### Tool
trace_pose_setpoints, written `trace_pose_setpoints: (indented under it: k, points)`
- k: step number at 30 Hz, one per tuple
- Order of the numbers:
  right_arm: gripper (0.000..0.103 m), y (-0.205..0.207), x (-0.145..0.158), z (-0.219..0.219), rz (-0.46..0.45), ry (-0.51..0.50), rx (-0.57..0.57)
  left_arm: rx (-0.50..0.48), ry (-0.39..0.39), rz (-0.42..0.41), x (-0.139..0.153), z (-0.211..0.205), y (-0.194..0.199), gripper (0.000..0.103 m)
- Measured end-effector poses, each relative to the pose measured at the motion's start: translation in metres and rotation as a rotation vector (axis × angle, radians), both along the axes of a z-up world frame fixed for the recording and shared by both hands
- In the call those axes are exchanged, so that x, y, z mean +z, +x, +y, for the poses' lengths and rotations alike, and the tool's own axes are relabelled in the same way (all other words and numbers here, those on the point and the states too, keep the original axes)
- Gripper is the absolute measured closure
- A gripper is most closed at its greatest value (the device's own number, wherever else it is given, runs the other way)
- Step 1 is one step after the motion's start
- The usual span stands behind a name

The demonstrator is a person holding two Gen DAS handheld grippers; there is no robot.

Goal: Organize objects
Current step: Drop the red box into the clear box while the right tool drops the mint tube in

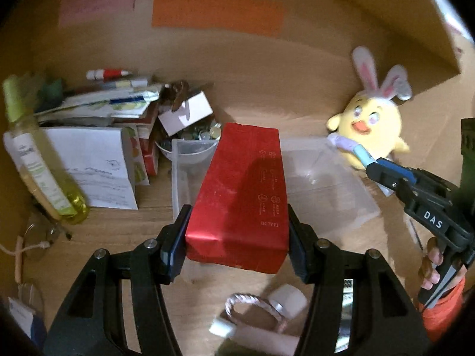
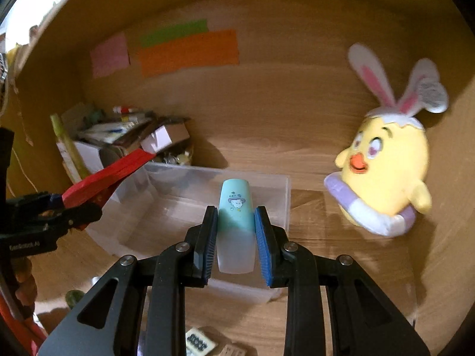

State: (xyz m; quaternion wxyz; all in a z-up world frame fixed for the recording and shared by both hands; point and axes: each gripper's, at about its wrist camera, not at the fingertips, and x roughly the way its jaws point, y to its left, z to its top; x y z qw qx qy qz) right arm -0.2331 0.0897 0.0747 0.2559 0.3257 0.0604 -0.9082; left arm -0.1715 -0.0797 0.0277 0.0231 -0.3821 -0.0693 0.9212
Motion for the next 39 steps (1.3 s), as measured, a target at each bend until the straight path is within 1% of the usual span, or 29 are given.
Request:
trace_pose_setpoints:
  k: [5, 8, 11, 16, 19, 22, 23, 24, 26, 27, 28, 30, 32, 33, 34, 36, 39]
  points:
    - [0.080, -0.028, -0.026, -0.020, -0.101, 0.061, 0.042, -0.027, -0.015, -0.078, -0.019, 0.005, -0.028, 0.045]
    - [0.080, -0.037, -0.039, -0.029, -0.145, 0.089, 0.066, -0.047, -0.021, -0.130, -0.033, 0.010, -0.042, 0.045]
    - [0.080, -0.043, -0.051, -0.041, -0.169, 0.136, 0.087, -0.057, -0.027, -0.161, -0.041, 0.013, -0.050, 0.045]
    - [0.080, -0.051, -0.063, -0.052, -0.203, 0.188, 0.101, -0.084, -0.063, -0.185, -0.046, 0.019, -0.055, 0.046]
    - [0.080, -0.053, -0.067, -0.055, -0.219, 0.202, 0.095, -0.087, -0.066, -0.193, -0.046, 0.019, -0.054, 0.045]
    - [0.080, -0.053, -0.069, -0.054, -0.230, 0.206, 0.085, -0.089, -0.041, -0.194, -0.043, 0.017, -0.050, 0.038]
    - [0.080, -0.052, -0.068, -0.054, -0.233, 0.204, 0.086, -0.086, -0.038, -0.189, -0.042, 0.015, -0.048, 0.033]
    - [0.077, -0.052, -0.067, -0.053, -0.238, 0.201, 0.086, -0.082, -0.035, -0.177, -0.038, 0.014, -0.044, 0.029]
    - [0.072, -0.048, -0.060, -0.049, -0.232, 0.187, 0.085, -0.071, -0.043, -0.155, -0.030, 0.014, -0.036, 0.028]
    - [0.065, -0.047, -0.057, -0.048, -0.223, 0.186, 0.081, -0.068, -0.050, -0.142, -0.026, 0.014, -0.032, 0.027]
    - [0.061, -0.044, -0.052, -0.045, -0.206, 0.183, 0.074, -0.065, -0.054, -0.130, -0.022, 0.015, -0.029, 0.025]
    - [0.047, -0.035, -0.039, -0.038, -0.160, 0.167, 0.058, -0.057, -0.061, -0.096, -0.011, 0.016, -0.020, 0.015]
    - [0.041, -0.024, -0.027, -0.029, -0.124, 0.144, 0.048, -0.046, -0.067, -0.062, -0.002, 0.015, -0.010, 0.010]
    - [0.037, -0.020, -0.021, -0.025, -0.110, 0.134, 0.044, -0.036, -0.074, -0.037, 0.005, 0.015, -0.001, 0.009]
    - [0.036, -0.016, -0.017, -0.022, -0.100, 0.126, 0.041, -0.031, -0.079, -0.022, 0.008, 0.014, 0.004, 0.008]
    - [0.029, -0.004, -0.007, -0.012, -0.070, 0.106, 0.029, -0.016, -0.094, 0.019, 0.018, 0.014, 0.021, 0.004]
    - [0.023, 0.016, 0.006, 0.002, -0.020, 0.086, 0.014, 0.000, -0.112, 0.063, 0.024, 0.014, 0.044, 0.002]
